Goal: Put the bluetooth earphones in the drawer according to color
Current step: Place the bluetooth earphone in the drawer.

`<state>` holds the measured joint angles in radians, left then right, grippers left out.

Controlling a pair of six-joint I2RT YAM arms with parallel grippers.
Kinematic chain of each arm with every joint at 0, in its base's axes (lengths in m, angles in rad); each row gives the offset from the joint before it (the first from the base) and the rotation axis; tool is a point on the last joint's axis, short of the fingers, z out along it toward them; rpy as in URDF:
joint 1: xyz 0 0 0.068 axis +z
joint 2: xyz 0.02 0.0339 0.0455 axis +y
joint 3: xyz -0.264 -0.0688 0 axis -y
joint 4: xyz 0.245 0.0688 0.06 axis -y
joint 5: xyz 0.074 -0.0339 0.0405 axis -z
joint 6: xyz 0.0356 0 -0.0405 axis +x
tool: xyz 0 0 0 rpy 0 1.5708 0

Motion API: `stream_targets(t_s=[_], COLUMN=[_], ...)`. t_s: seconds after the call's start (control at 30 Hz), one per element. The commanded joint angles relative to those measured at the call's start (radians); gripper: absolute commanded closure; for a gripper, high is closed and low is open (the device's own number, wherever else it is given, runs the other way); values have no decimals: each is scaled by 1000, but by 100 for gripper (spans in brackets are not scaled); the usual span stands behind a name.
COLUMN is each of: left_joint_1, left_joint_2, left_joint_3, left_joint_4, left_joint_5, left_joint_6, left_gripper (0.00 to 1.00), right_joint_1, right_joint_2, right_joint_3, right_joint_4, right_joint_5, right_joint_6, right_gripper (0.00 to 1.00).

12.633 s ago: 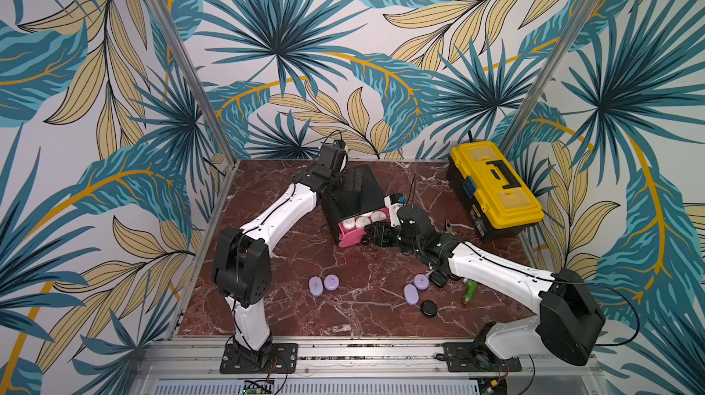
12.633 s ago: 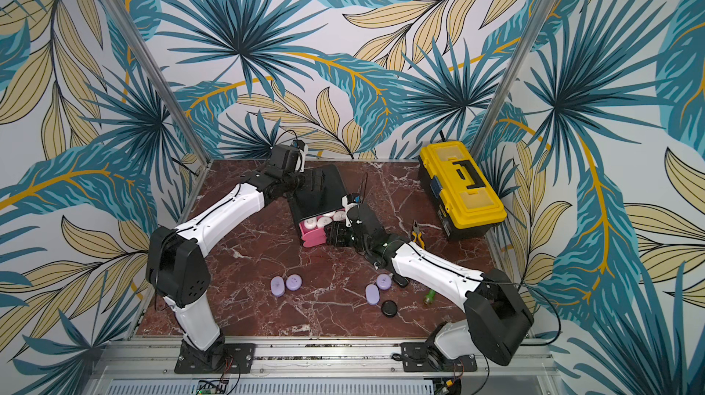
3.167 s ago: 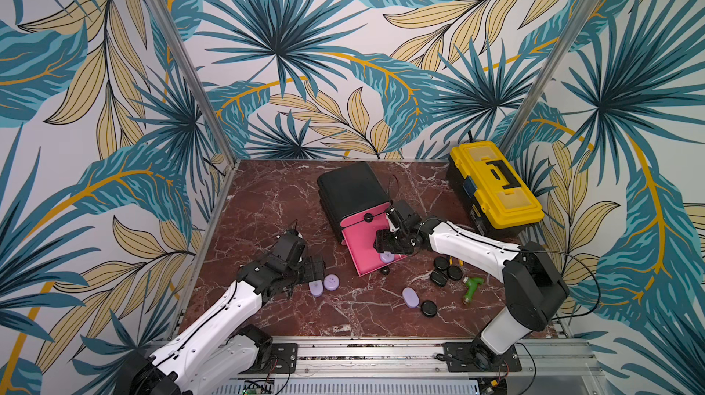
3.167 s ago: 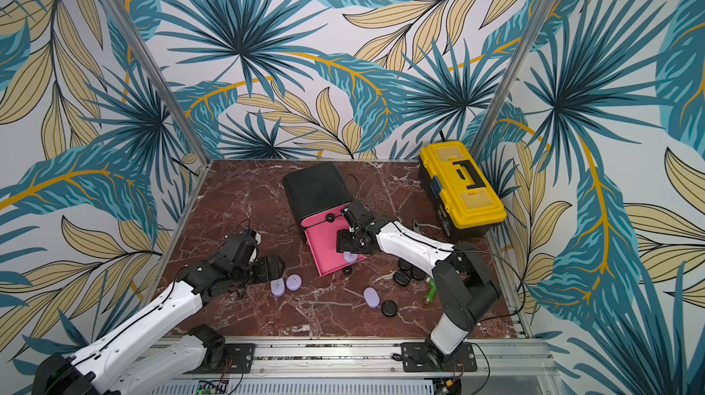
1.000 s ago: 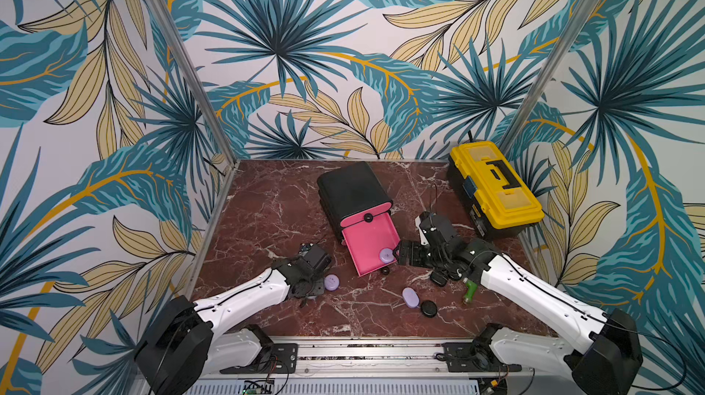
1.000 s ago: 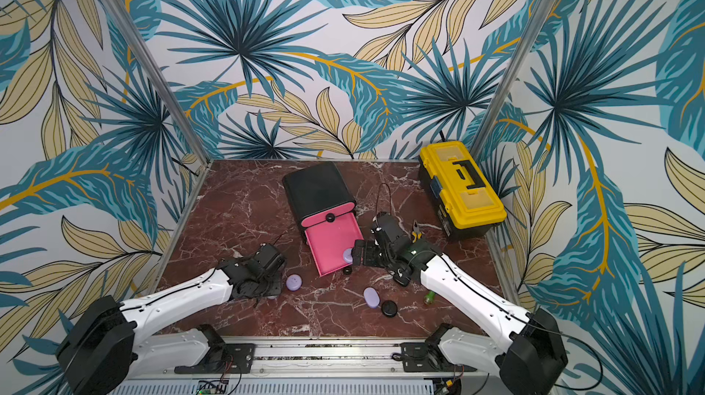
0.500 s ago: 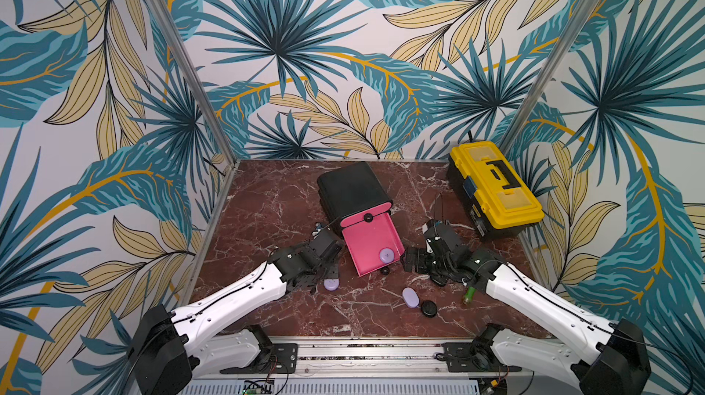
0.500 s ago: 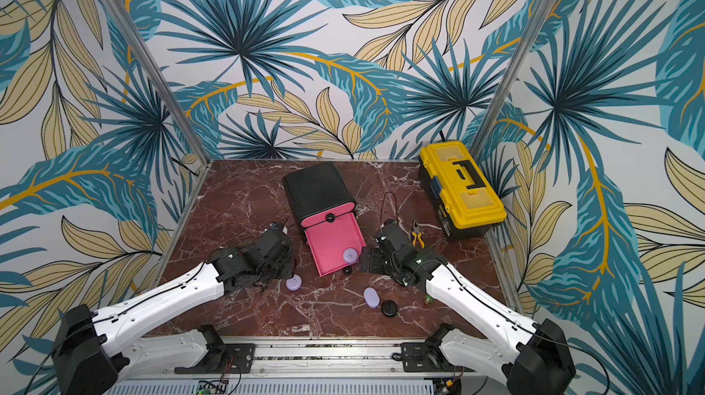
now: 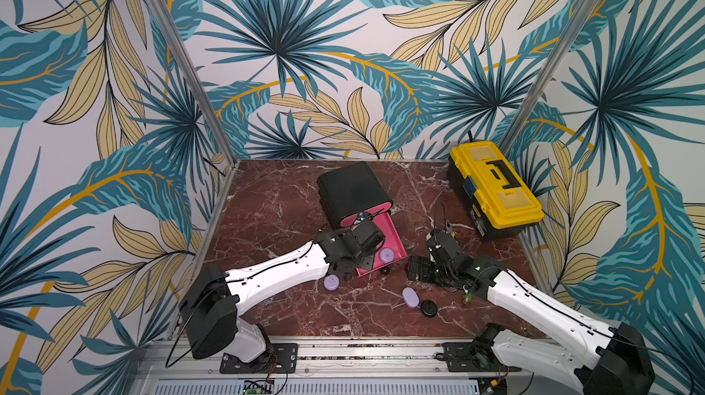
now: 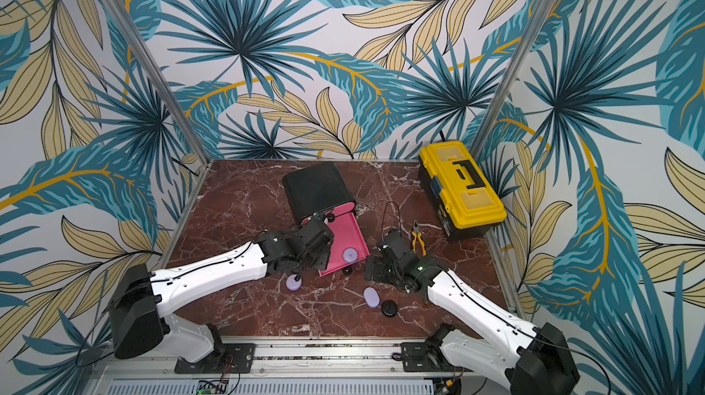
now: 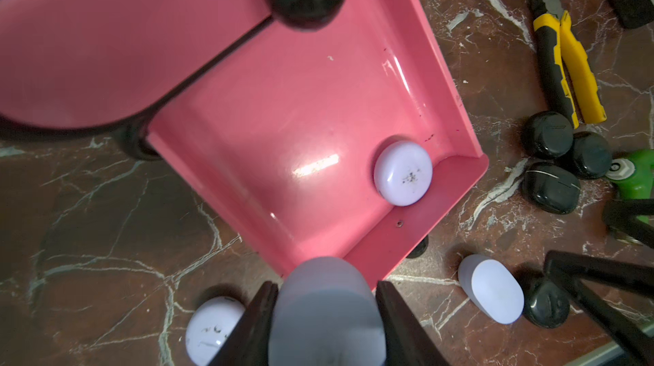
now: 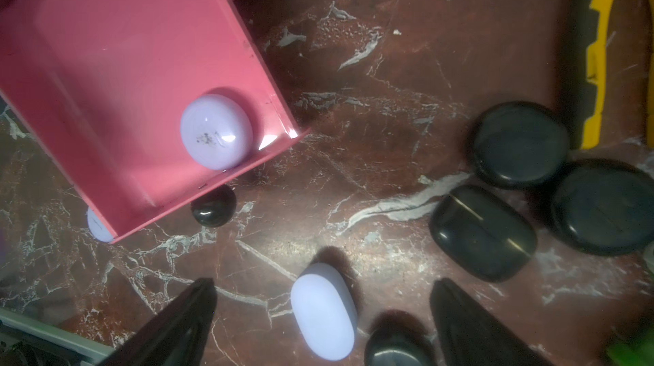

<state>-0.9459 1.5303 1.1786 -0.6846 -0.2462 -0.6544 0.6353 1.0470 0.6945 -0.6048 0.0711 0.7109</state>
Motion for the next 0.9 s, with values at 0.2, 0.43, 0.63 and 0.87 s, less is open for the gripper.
stream_targets(t_s=[0.2,0.43,0.63,0.87], left_joint_1=[-5,-4,-4,-5], left_joint_2=[151,215,198,76], left_joint_3=[99,115,123,100], left_joint_4=[66,62,33,-1], left_joint_5=[-31,-47,-41,-20], left_joint_6=[77,80,79,69], left_gripper=[70,66,36,10], right_joint_1=[-2,0,-1,-1], right_joint_2=[-21,-22,-9,7], right_joint_3=[-35,-39,-39,-39], right_joint_4=[-16,-15,-14,0], right_joint_5=[15,11,13,-36], right_joint_6=[16,18,16,0], right_gripper=[0,0,1,1])
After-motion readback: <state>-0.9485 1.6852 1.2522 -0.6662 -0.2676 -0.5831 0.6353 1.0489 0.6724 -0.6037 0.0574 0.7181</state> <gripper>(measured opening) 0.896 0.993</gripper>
